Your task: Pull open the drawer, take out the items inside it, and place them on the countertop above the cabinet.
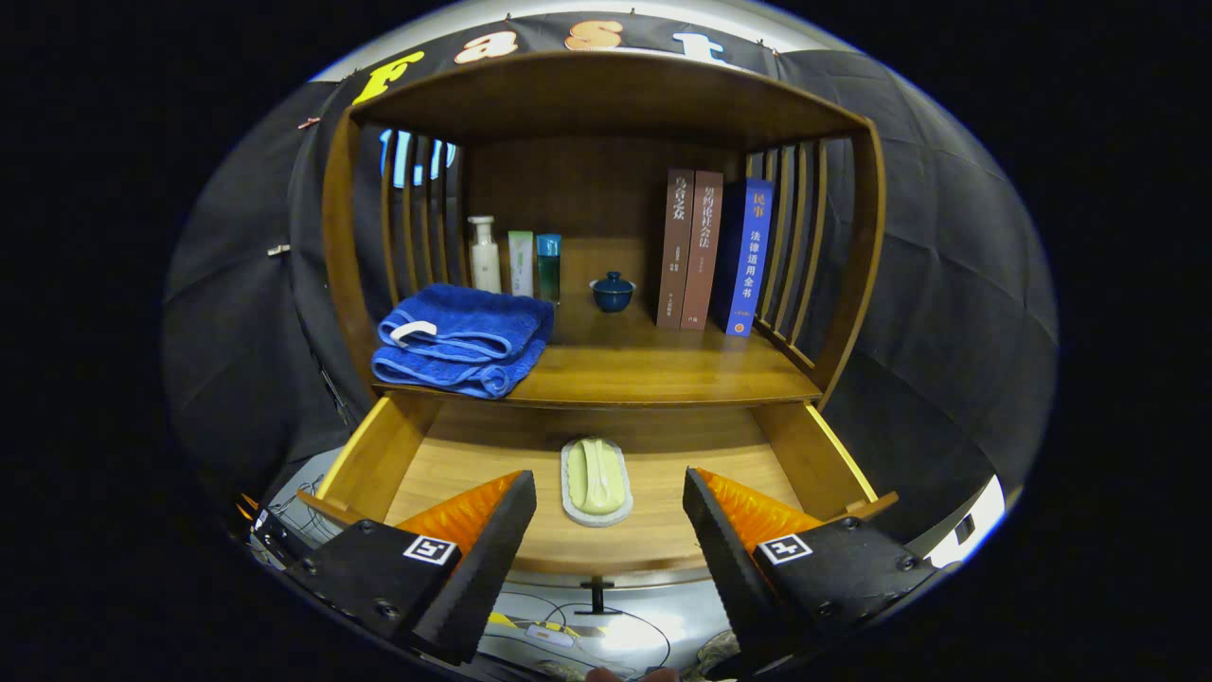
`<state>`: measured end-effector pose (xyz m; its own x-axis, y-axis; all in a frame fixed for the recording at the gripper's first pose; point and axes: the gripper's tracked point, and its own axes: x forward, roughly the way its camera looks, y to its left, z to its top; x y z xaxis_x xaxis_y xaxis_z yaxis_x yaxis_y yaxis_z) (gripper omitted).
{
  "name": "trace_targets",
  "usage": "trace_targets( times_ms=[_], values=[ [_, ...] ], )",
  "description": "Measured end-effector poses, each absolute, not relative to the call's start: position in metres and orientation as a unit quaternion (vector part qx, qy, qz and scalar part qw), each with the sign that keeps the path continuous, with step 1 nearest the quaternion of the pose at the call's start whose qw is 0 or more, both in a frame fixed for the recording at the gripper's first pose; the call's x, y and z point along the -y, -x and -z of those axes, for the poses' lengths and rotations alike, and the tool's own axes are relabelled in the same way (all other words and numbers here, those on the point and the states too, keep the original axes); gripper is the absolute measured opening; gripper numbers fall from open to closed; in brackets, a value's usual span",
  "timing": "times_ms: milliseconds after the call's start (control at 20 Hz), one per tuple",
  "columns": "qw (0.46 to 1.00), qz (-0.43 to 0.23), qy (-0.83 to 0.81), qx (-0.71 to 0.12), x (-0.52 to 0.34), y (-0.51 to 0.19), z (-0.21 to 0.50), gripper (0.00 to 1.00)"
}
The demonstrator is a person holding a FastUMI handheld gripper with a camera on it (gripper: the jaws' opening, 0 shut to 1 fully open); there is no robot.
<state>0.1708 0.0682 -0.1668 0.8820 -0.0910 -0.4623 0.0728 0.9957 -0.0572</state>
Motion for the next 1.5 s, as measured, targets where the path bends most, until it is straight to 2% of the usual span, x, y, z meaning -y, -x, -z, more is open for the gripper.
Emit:
trace_targets(
  times_ms=[350,700,800,1000,1050,1150,1500],
  values=[
    [0.928,0.032,0.009,-0.37,-0.065,-0.229,0.242,1.0],
    [0.897,0.018,0.01,-0.442,-0.067,-0.257,0.288,0.98],
    [0.889,0.016,0.01,-0.457,-0.067,-0.262,0.297,0.81],
    [0.884,0.013,0.011,-0.467,-0.068,-0.265,0.307,0.38],
    [0.887,0.008,0.02,-0.461,-0.067,-0.267,0.305,0.38],
    [0.887,0.01,0.01,-0.462,-0.067,-0.265,0.306,0.18],
    [0.888,0.015,-0.013,-0.459,-0.065,-0.246,0.299,0.18]
  ],
)
